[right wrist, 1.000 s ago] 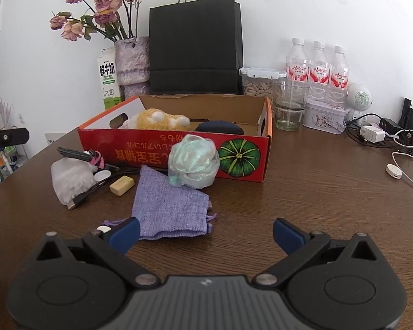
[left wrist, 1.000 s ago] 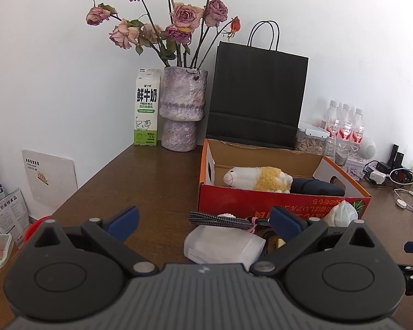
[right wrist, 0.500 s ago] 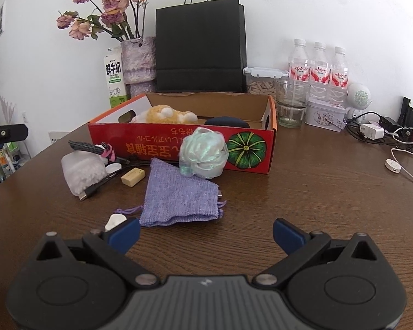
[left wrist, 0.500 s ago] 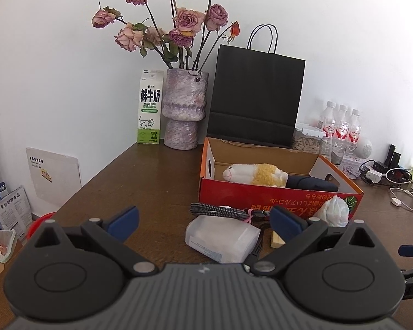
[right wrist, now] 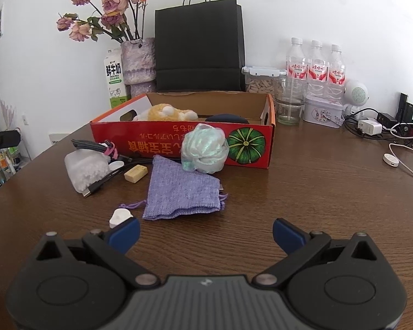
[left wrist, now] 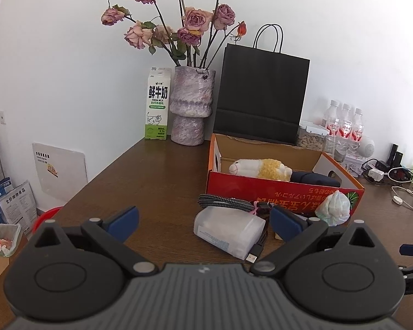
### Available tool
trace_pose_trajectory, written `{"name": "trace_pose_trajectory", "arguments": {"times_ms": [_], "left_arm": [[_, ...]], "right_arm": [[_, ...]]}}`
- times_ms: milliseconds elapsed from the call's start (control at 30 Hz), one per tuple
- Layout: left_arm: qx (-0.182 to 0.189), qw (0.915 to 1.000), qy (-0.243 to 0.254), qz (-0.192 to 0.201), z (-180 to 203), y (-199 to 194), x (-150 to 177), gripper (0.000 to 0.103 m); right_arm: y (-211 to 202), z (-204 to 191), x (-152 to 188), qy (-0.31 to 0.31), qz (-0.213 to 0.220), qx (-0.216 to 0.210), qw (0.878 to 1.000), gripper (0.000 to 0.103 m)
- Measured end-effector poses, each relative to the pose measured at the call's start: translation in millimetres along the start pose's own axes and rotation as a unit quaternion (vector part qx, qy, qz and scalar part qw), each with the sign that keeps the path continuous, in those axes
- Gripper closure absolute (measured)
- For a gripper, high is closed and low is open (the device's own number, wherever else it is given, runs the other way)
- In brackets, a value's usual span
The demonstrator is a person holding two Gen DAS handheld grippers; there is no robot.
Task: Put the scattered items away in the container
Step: 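Grasp the green mesh ball with the right gripper while the left gripper grasps the braided cable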
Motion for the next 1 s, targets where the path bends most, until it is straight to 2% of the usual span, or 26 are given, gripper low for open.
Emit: {"name": "trace_pose_trajectory", "arguments": {"times_ms": [333,733,1000], "left_arm": [[0.0,0.9999,0.011,-0.006,8.8,13.7,-3.4,0.0],[0.027,0.9972,0.056,-0.041,43.4,75.1,-9.1,0.0],[0.043,0.9908,0.095,-0.087,65.9,133.2,-16.5,0.0]], "right_arm": [[4.0,22.2,-5.0,0.017,0.008,0.013,1.0,0.0],[42.0,23.4,-30.8,-0.001,-0.003,0.006,1.0,0.0],[80.2,11.4,-58.3,-0.032,-0.006,-0.001,0.999,0.0]]}}
Point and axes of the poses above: each gripper's, at about its wrist camera, not at the fingertips, and y roughly the way its jaws point, z to its right, x to its underside, the point moved 1 cm from there along y, roughly the way its jaws point, and after that the axes turned 12 degrees about -x, right-handed, at the moved point
